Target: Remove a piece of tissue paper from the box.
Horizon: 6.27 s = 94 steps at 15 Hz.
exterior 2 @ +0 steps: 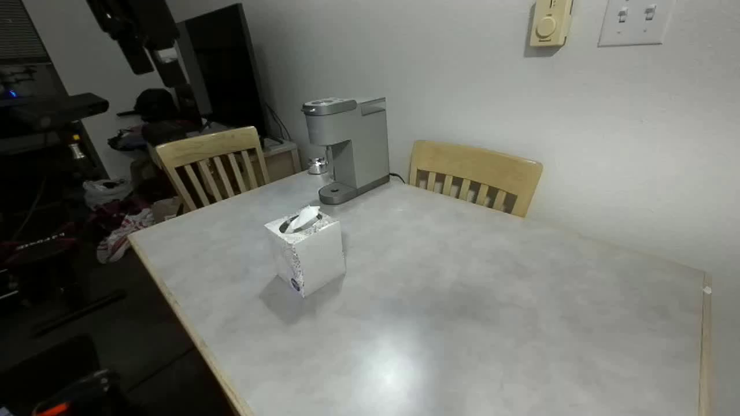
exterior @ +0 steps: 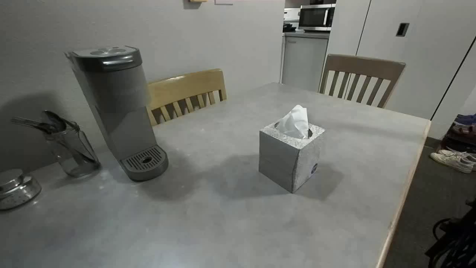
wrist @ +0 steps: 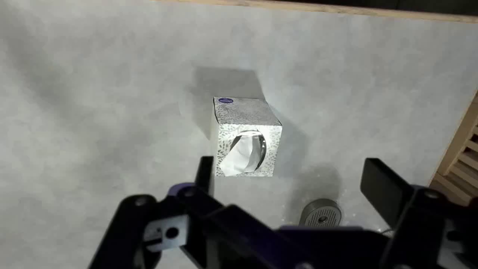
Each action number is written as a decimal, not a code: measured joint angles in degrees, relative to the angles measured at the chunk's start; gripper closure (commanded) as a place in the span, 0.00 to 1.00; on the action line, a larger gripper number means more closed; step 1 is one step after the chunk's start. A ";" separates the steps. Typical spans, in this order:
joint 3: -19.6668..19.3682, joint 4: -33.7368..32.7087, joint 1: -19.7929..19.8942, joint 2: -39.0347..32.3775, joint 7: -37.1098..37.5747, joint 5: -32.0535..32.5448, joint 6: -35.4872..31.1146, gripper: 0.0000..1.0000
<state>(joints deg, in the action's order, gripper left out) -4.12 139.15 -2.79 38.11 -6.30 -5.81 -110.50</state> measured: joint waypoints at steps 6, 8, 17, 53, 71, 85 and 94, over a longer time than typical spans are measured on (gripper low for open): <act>0.00 0.00 0.00 0.00 0.00 0.00 0.00 0.00; 0.00 0.00 0.00 0.00 0.00 0.00 0.00 0.00; 0.00 0.00 0.00 0.00 0.01 0.00 0.00 0.00; 0.00 0.00 0.00 0.00 0.01 0.00 0.00 0.00; -0.76 -4.04 0.01 -4.58 -4.23 0.45 -2.72 0.00; -1.72 -16.15 0.01 -21.38 -5.56 -1.74 -3.49 0.00; -0.66 -18.67 0.01 -27.46 -5.70 -3.91 -3.53 0.00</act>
<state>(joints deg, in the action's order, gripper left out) -4.78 120.48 -2.78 10.65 -12.01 -9.72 -114.03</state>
